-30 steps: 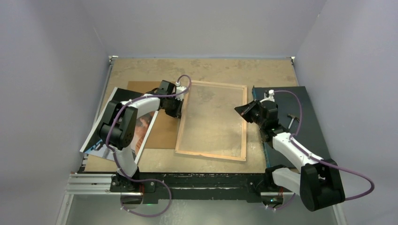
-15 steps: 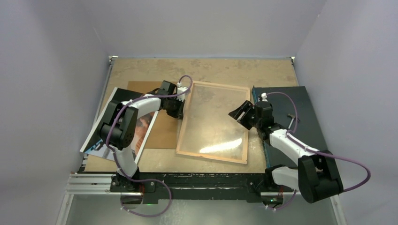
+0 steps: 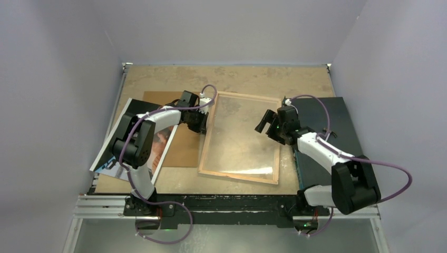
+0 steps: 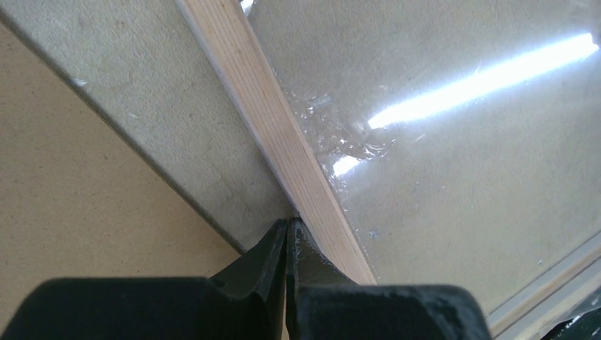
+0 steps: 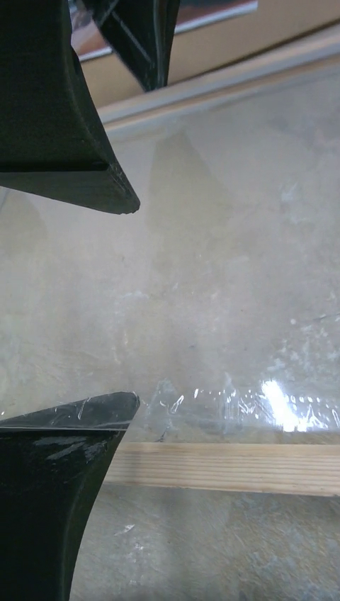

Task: Put the photo into the frame
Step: Place the photo frame item in the photo frame.

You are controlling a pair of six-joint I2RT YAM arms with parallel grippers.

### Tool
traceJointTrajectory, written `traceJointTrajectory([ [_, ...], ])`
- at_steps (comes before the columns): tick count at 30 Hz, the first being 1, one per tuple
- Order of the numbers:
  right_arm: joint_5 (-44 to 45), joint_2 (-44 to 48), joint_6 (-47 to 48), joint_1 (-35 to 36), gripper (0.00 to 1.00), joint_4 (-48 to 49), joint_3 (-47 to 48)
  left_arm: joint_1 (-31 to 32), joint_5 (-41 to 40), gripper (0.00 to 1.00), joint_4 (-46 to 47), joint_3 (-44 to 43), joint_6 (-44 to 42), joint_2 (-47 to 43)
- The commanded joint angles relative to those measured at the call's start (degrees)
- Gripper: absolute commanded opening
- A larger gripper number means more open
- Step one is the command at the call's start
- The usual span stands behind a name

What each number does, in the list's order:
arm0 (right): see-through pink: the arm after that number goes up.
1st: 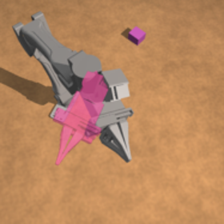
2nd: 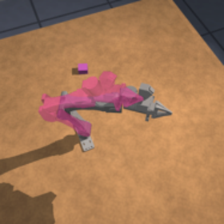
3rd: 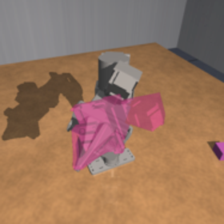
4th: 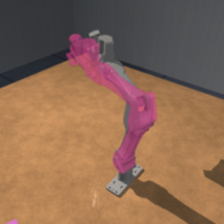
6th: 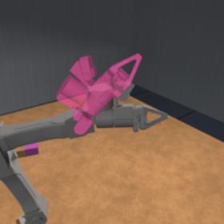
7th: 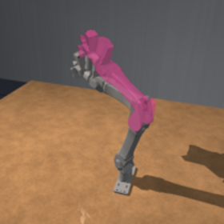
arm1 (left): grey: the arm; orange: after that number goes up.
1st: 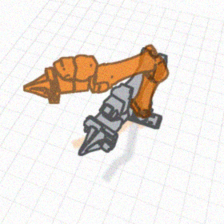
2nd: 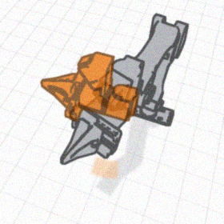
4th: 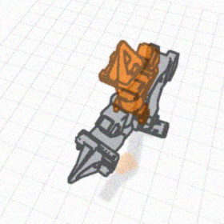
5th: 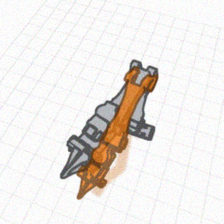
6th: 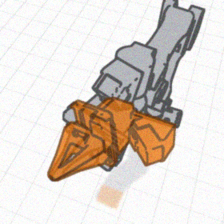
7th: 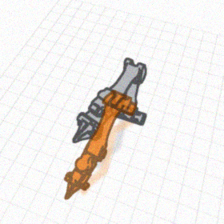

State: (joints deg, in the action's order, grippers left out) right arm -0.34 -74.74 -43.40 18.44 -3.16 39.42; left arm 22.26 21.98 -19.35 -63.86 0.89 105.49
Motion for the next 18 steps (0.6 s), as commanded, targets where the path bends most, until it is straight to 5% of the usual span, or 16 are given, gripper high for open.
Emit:
traceJointTrajectory([
  [1,4.8,-2.3,2.0,2.9,0.99,-4.6,4.1,0.3,1.9,0.00,1.6,-0.9,0.5,-0.6],
  [18,18.0,-8.0,3.2,10.1,0.99,-15.6,14.7,-0.6,2.5,0.00,1.9,-0.1,0.5,-0.4],
])
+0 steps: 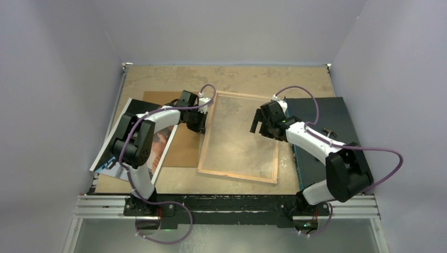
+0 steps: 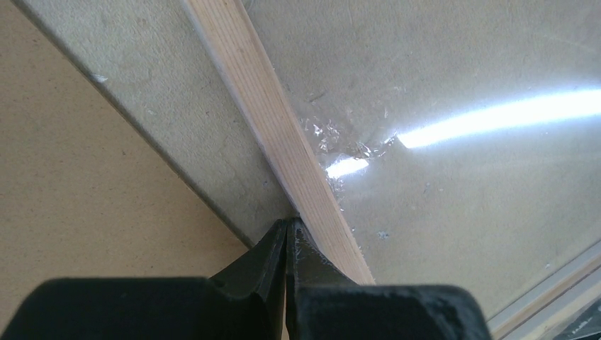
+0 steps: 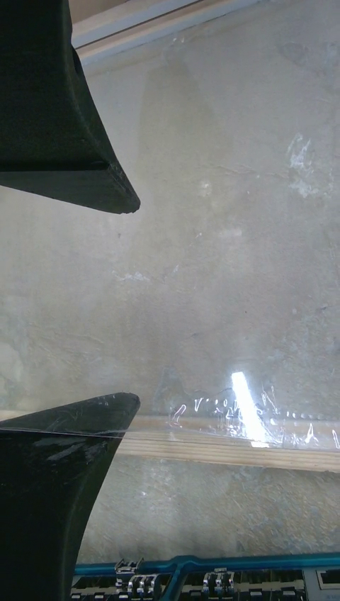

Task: Put the photo into the frame
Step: Place the photo frame item in the photo frame.

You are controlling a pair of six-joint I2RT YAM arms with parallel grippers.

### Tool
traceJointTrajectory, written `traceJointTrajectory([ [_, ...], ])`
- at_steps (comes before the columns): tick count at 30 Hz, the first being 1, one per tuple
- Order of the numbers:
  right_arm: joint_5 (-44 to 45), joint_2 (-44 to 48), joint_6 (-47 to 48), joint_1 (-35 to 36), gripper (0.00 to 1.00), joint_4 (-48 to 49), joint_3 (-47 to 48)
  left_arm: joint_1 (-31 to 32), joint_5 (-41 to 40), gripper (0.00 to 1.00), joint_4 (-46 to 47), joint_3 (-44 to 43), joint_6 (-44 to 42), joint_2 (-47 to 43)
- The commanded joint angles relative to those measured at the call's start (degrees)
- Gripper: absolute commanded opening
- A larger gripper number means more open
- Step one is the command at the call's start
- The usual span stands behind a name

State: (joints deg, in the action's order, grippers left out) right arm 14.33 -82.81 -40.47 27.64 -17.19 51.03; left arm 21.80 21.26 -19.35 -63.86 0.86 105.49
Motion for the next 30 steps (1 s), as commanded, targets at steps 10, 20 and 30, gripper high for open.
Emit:
traceJointTrajectory([
  [10,3.5,3.1,2.1,1.0,0.99,-1.8,3.2,-0.6,3.7,0.00,1.9,0.3,0.5,-0.7],
  [20,4.5,4.8,2.4,1.1,0.99,-3.0,2.8,-0.9,4.0,0.00,1.9,0.3,0.5,-0.7],
  [30,5.7,5.1,1.8,1.0,0.99,-5.6,2.3,-0.9,4.2,0.00,1.9,0.3,0.5,-0.8],
])
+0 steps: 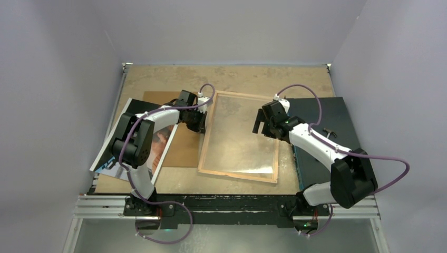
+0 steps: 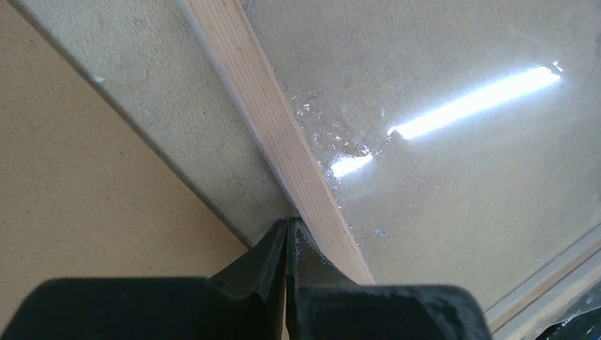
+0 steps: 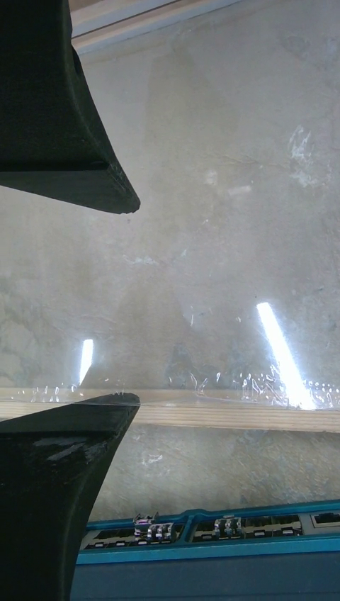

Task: Put the photo into the frame
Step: Place the photo frame item in the photo frame.

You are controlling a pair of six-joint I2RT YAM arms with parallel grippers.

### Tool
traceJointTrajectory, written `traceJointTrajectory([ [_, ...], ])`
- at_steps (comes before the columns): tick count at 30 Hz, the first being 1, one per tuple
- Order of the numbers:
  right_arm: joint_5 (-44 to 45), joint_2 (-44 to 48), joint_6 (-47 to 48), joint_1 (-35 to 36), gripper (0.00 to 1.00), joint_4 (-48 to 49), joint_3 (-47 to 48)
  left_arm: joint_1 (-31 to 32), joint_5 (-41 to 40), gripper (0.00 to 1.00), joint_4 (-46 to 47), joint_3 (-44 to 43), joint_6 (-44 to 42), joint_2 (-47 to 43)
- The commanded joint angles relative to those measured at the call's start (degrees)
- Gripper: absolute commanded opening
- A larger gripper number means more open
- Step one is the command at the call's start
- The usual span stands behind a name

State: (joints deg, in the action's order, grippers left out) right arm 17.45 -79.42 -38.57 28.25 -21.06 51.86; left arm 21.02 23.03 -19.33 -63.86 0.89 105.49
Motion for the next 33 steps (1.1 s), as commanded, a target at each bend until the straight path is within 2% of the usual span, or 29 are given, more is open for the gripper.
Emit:
traceJointTrajectory([
  [1,2.7,1.8,0.0,0.4,0.99,-1.6,1.6,-0.2,2.4,0.00,1.8,0.2,0.5,-0.7],
  [16,4.9,2.5,-0.6,-0.1,0.99,-1.1,-0.3,-0.4,2.4,0.00,1.4,0.0,0.3,-1.0],
  [24,1.2,2.7,-2.5,-0.1,0.99,1.6,-4.7,-0.4,2.4,0.00,1.4,-0.1,0.4,-0.9],
  [33,-0.7,-1.2,-3.7,-0.1,0.91,4.7,-6.6,-0.7,2.4,0.00,1.3,-0.5,0.6,-0.8],
])
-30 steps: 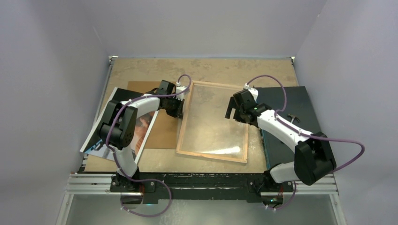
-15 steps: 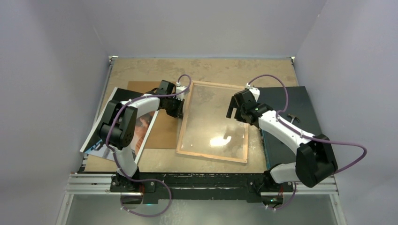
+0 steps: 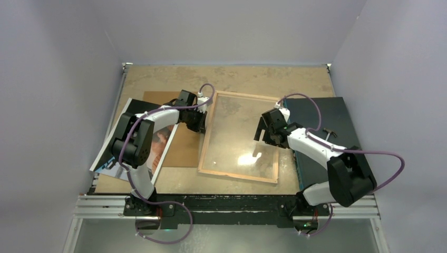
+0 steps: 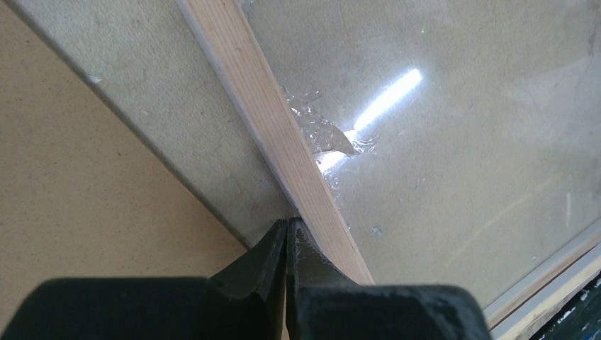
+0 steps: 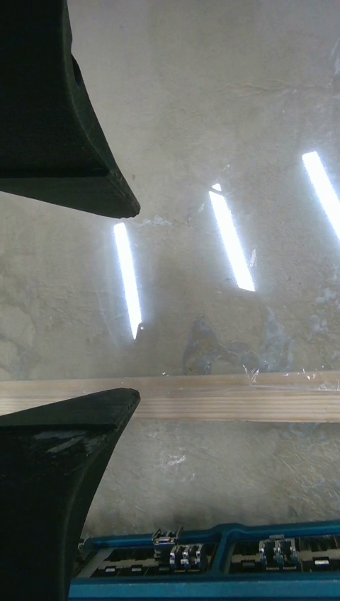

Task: Put the photo into the frame
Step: Place the photo frame item in the photo frame.

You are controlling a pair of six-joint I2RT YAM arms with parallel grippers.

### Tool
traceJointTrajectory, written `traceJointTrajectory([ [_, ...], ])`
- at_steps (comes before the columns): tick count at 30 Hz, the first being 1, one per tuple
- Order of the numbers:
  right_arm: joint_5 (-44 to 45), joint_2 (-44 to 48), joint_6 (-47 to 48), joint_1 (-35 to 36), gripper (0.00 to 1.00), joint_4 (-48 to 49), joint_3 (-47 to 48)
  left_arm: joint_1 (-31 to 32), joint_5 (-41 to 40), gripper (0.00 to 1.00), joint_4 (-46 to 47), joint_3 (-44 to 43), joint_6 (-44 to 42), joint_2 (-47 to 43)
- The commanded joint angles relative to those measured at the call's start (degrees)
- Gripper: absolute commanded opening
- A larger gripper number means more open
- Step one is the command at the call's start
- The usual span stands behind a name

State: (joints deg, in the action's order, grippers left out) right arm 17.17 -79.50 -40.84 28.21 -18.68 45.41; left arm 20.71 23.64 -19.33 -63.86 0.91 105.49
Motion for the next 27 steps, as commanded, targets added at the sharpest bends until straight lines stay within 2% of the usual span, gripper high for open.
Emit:
traceJointTrajectory([
  [1,-0.4,-1.4,-1.5,0.0,0.91,2.5,-0.3,-0.5,1.8,0.00,1.3,-0.5,0.7,-0.9],
  [14,-2.1,-3.5,-2.2,0.0,0.93,4.5,-1.3,-0.9,2.1,0.00,1.6,-0.8,0.9,-0.6],
  [21,-1.3,2.5,-0.1,-2.0,0.97,0.3,1.9,-1.6,2.3,0.00,1.2,-0.8,0.6,-1.0],
  [27,-3.6,4.1,1.5,-5.8,0.97,0.3,0.0,-2.1,2.6,0.00,1.2,-0.9,0.7,-1.1],
])
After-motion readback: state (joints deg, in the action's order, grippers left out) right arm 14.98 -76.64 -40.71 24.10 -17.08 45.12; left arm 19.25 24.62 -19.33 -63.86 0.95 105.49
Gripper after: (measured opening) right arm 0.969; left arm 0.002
